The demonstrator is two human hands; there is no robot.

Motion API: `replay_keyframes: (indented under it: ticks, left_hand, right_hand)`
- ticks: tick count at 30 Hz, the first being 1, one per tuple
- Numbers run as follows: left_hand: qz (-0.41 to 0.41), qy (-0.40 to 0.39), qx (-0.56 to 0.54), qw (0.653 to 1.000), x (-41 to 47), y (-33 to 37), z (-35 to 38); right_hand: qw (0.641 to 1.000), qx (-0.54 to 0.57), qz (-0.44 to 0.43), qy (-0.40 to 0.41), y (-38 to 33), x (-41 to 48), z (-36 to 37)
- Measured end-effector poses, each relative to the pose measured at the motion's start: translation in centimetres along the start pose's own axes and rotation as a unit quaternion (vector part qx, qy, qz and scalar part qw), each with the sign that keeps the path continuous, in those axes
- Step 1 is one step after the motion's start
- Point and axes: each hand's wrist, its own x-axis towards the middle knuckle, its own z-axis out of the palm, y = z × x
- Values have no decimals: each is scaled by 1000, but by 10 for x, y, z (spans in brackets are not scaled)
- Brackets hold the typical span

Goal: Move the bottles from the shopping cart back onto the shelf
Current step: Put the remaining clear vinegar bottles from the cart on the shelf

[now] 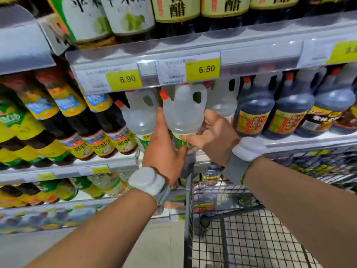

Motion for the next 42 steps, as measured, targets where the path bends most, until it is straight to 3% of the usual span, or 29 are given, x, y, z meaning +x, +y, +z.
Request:
replay_keyframes:
  ticks: [9, 16, 22, 30, 34, 42]
  left_hand:
    - [-29, 3, 198, 980, 6, -5, 19]
    - [-34, 23, 220, 975, 10, -8, 27]
    - [-17, 39, 221, 974, 11, -13, 30]
    - [144, 79, 236, 958, -7, -25, 23]
    - [235, 26, 281, 930, -13, -27, 20]
    - [195, 20, 309, 931, -5, -19, 25]
  right_hand:
    - [996, -75, 43, 20, 26, 16, 9]
    - [996, -40, 48, 59, 27, 21, 18]
    - [992, -101, 40, 64, 18, 18, 18]
    - [981, -189, 34, 29, 24, 7, 16]
    - [979, -200, 6, 25, 27, -15, 9]
    - [973, -226, -5, -44, 21, -20, -1]
